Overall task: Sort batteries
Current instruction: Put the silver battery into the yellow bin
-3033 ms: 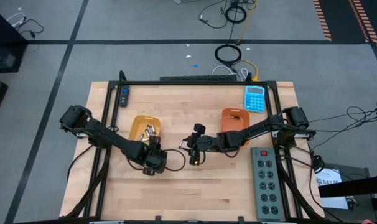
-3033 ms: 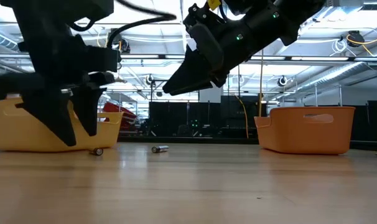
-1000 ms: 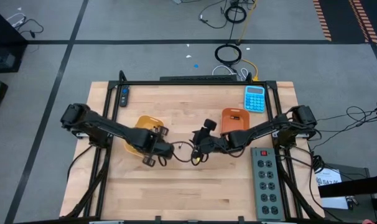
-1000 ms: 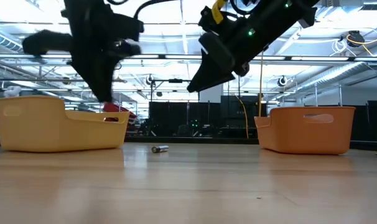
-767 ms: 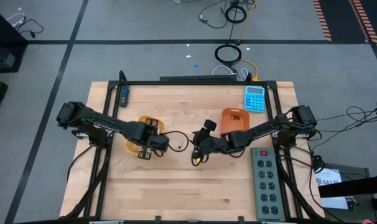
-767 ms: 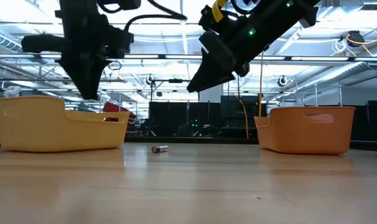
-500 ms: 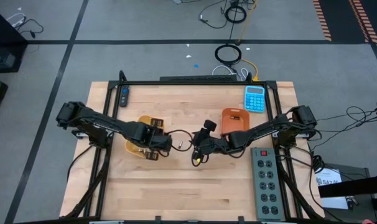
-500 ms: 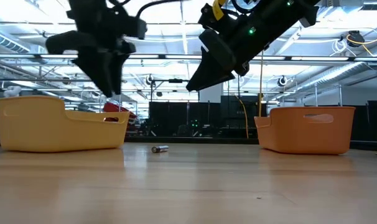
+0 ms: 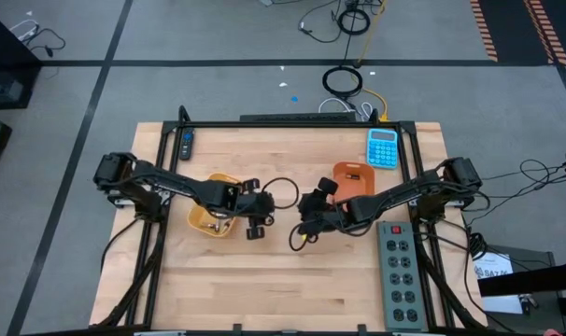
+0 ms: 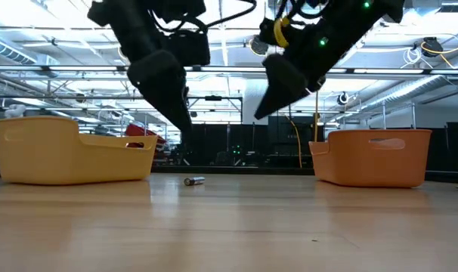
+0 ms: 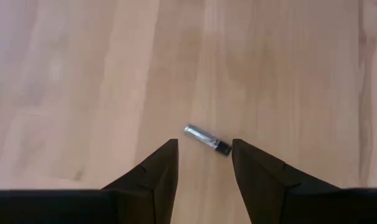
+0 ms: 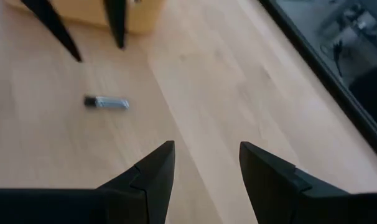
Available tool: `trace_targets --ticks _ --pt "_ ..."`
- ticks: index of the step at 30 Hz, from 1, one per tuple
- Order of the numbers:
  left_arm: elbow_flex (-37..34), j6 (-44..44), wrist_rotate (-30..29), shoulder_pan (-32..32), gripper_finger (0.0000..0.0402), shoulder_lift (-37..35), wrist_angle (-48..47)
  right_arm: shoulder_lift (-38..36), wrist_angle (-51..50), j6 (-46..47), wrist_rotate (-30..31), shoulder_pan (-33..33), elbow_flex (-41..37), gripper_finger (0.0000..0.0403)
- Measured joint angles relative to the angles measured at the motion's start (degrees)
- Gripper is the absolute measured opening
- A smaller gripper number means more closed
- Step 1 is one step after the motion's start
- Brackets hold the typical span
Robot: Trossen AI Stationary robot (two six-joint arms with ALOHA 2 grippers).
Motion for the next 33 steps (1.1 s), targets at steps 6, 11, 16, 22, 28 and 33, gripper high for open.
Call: trace_targets --ticks 6,11,16,22,28,33 --pt "-0.1 -1.5 0.1 0.3 0.0159 3.8 3.4 0.0 -5.1 3.4 0.0 0.0 0.0 0.0171" --pt "-0.1 -2.6 0.4 0.2 0.0160 7.2 5.2 0.0 -6.1 3.7 -0.1 0.0 0.0 0.0171" --pt "-0.1 -3.9 0.0 0.3 0.0160 9.8 6.9 0.0 -7.5 4.9 0.7 0.0 0.0 0.0171" --pt "0.0 -4.1 0.1 1.5 0.0160 13.0 7.1 0.0 -8.6 5.7 1.0 0.0 0.0 0.0171" --pt "0.2 1.5 1.0 1.8 0.0140 15.0 7.1 0.0 -8.8 5.7 1.0 0.0 0.0 0.0171" --pt "0.2 7.2 3.2 1.6 0.0036 15.1 6.9 0.0 -8.8 5.7 1.0 0.0 0.0 0.0171"
